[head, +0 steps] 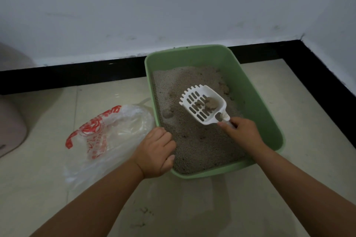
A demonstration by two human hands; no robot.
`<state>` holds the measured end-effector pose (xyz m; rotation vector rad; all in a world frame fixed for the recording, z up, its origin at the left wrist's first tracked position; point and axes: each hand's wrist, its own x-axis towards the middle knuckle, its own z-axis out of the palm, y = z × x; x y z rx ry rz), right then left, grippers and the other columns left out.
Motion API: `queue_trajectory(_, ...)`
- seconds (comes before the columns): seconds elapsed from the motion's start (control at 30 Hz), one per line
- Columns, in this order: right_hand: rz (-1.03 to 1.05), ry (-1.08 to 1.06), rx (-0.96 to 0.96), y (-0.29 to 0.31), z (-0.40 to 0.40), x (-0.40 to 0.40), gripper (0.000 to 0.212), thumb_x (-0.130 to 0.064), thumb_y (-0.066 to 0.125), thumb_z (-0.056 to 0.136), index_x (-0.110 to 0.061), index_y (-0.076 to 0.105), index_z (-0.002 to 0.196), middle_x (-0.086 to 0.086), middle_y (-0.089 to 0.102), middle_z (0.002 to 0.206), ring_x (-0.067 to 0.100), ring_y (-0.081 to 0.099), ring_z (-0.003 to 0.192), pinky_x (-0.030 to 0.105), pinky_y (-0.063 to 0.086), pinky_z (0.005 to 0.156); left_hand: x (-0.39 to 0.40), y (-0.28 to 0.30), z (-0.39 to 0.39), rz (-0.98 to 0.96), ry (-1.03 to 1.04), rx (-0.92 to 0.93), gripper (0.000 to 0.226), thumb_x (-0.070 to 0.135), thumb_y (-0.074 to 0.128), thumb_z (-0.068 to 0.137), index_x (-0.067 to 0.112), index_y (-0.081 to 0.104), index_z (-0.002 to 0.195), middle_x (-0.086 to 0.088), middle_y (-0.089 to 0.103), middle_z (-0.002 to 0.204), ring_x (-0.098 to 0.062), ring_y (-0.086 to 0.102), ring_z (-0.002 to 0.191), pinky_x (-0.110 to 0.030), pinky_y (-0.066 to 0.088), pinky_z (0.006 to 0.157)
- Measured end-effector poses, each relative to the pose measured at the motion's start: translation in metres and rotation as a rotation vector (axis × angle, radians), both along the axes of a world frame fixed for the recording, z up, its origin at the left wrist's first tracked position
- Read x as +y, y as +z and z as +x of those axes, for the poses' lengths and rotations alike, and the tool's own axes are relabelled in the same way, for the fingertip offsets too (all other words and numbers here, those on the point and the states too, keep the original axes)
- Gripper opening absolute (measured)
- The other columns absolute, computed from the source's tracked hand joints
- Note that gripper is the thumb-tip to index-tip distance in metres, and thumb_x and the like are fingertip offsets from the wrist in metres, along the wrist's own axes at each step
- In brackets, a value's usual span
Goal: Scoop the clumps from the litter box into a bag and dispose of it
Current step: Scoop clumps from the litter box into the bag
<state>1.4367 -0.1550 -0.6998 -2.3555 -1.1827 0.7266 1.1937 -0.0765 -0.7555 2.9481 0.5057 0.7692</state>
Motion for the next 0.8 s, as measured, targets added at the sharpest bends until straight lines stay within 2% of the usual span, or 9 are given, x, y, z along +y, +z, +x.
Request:
queue_trajectory(0.1,0.003,0.036,-0.100,0.007,-0.002,0.002,0.034,-0.036,0.060,0.086,-0.004,0.069,0.083,0.018,0.067,0.072,0.033,0.063,0.071,0.039,0.050,0.066,0.000,0.002,-0.003,-0.034,0.007,0.022,0.028,0.035,0.035,0.089,0.010,0.044,0.081,-0.013,0.055,0.075,-0.024,0.039,0.079,-0.037,0.037,0.084)
queue_trajectory(0.2,0.058,0.102,-0.134,0.021,-0.014,0.007,0.034,-0.033,0.060,0.087,-0.001,0.066,0.079,0.015,0.061,0.065,0.032,0.059,0.065,0.035,0.045,0.059,0.014,0.016,-0.021,-0.090,0.178,0.017,0.038,0.042,0.030,0.092,0.009,0.050,0.094,-0.014,0.060,0.090,-0.023,0.043,0.091,-0.034,0.032,0.085)
queue_trajectory(0.27,0.057,0.190,-0.161,0.031,-0.028,0.014,0.032,-0.033,0.059,0.087,-0.004,0.061,0.073,0.008,0.050,0.059,0.023,0.049,0.059,0.028,0.031,0.051,0.030,0.024,-0.043,-0.107,0.442,0.039,0.036,0.035,0.041,0.082,0.008,0.051,0.103,-0.017,0.060,0.099,-0.028,0.047,0.097,-0.038,0.032,0.088)
queue_trajectory(0.33,0.052,0.278,-0.171,0.041,-0.047,0.023,0.031,-0.033,0.058,0.088,-0.005,0.058,0.073,0.005,0.047,0.060,0.018,0.043,0.057,0.025,0.026,0.048,0.043,0.031,-0.071,-0.195,0.768,0.128,0.046,0.030,0.045,0.078,0.003,0.055,0.114,-0.021,0.056,0.111,-0.037,0.049,0.106,-0.044,0.033,0.095)
queue_trajectory(0.47,-0.054,0.493,-0.221,0.052,-0.092,0.049,0.035,-0.035,0.048,0.093,-0.010,0.049,0.070,0.005,0.047,0.066,0.024,0.050,0.070,0.029,0.028,0.054,0.055,0.032,-0.123,-0.644,1.179,0.194,0.060,0.035,0.053,0.087,-0.002,0.043,0.133,-0.027,0.045,0.133,-0.040,0.037,0.125,-0.043,0.029,0.105)
queue_trajectory(0.57,-0.163,0.598,-0.285,0.052,-0.127,0.065,0.039,-0.035,0.042,0.095,-0.018,0.043,0.060,0.009,0.052,0.078,0.027,0.059,0.084,0.027,0.036,0.064,0.055,0.027,-0.144,-0.929,1.284,0.212,0.058,0.041,0.053,0.086,-0.002,0.050,0.125,-0.026,0.053,0.124,-0.040,0.049,0.116,-0.038,0.040,0.095)
queue_trajectory(0.63,-0.227,0.650,-0.351,0.048,-0.149,0.070,0.027,-0.027,0.043,0.096,-0.014,0.060,0.080,0.011,0.062,0.092,0.028,0.062,0.094,0.029,0.041,0.069,0.051,0.025,-0.150,-0.971,1.277,0.204,0.040,0.031,0.052,0.091,-0.003,0.058,0.111,-0.025,0.061,0.112,-0.038,0.057,0.105,-0.035,0.044,0.084)
queue_trajectory(0.7,-0.271,0.695,-0.446,0.044,-0.170,0.072,0.022,-0.015,0.044,0.094,-0.010,0.063,0.103,0.009,0.065,0.105,0.024,0.063,0.097,0.029,0.044,0.072,0.050,0.023,-0.153,-1.016,1.249,0.079,0.030,0.023,0.050,0.093,-0.003,0.064,0.097,-0.025,0.065,0.100,-0.038,0.061,0.097,-0.036,0.046,0.077)
queue_trajectory(0.8,-0.244,0.748,-0.586,0.040,-0.191,0.071,0.024,-0.005,0.044,0.091,-0.013,0.062,0.105,0.005,0.065,0.107,0.023,0.063,0.099,0.030,0.043,0.076,0.052,0.024,-0.150,-1.105,1.185,-0.112,0.028,0.020,0.050,0.094,-0.003,0.065,0.090,-0.024,0.067,0.093,-0.039,0.063,0.092,-0.036,0.046,0.072)
